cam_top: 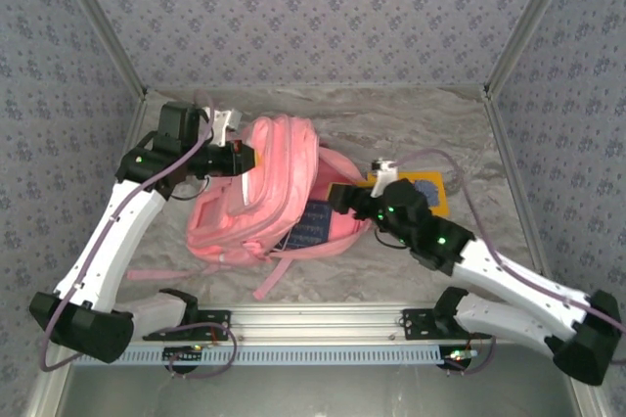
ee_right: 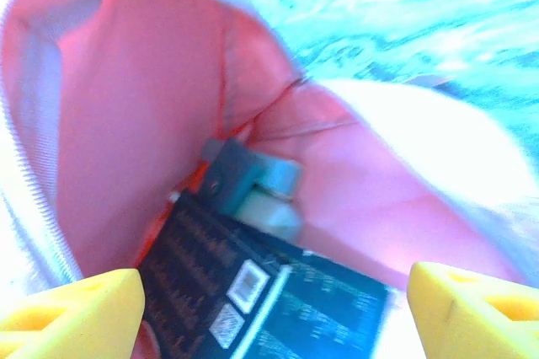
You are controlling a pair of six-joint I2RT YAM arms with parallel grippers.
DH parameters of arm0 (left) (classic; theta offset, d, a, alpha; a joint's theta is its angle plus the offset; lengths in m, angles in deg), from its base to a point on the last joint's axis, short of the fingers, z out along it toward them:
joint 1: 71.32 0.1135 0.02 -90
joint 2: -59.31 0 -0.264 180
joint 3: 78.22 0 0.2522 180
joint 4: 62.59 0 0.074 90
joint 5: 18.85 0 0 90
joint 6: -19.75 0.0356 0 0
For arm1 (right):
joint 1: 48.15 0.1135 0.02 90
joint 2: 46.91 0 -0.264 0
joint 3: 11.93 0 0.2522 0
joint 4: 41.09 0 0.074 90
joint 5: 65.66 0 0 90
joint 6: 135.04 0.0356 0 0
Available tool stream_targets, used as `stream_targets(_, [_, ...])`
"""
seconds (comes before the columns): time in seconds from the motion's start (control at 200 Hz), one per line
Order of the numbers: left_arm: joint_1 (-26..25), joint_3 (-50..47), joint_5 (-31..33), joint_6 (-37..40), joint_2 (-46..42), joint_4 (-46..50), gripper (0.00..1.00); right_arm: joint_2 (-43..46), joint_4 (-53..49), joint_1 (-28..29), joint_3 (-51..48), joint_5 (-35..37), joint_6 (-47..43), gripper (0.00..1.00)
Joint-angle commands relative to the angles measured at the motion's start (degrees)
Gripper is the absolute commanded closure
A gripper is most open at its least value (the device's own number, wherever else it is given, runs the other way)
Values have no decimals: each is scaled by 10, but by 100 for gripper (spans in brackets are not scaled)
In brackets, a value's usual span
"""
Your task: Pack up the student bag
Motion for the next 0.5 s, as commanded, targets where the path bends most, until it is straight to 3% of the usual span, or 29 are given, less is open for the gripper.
stream_targets(0.0, [-12,-3,143,16,24,-16,100,47,-117,-39,-27,83,-24,18])
stream_targets(0.17, [-77,-20,290,43,84,-4,100,52,-216,-147,-26,84,15,19])
stream_targets(0.35, [-80,-27,356,32,123,-13,100,18,-241,-248,-41,54,80,19])
stream_targets(0.425, [-80,-23,350,31,126,-15,100,-7,-230,-295,-55,-8,118,20])
stream_targets(0.495, [-80,-19,325,24,125,-17,79,-27,-203,-336,-75,-66,164,23])
